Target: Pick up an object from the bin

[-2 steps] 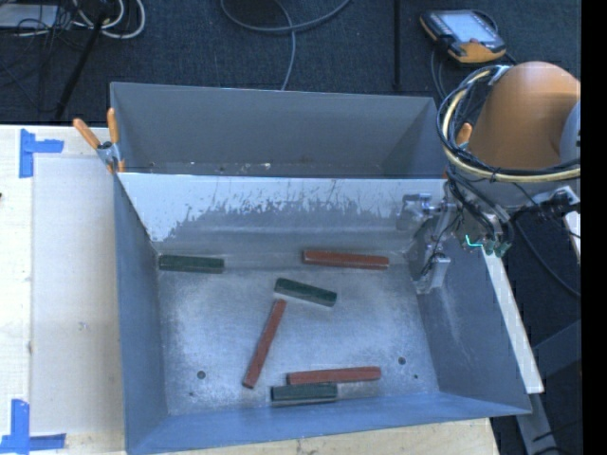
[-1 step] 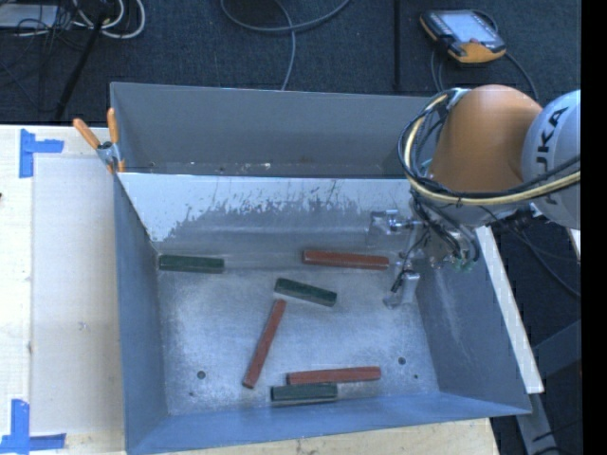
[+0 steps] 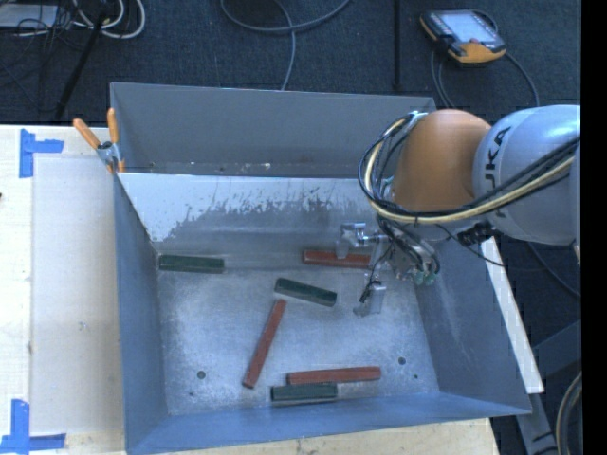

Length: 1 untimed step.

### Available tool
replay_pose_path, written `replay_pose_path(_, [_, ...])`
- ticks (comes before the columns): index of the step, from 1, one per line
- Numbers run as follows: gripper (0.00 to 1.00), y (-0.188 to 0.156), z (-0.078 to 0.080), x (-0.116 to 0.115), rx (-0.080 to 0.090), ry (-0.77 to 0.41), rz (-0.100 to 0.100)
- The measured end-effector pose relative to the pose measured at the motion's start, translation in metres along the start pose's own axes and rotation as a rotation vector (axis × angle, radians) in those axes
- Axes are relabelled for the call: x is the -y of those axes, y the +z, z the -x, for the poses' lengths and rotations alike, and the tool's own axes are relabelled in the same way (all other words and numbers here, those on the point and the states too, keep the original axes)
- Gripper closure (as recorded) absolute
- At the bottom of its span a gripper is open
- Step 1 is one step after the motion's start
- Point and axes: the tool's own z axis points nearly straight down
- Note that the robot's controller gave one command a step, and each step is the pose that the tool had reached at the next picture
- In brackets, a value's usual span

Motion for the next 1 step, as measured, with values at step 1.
replay_pose_path(1, [0.0, 0.03, 0.0044, -0.0204, -0.009, 0.146, 0.0])
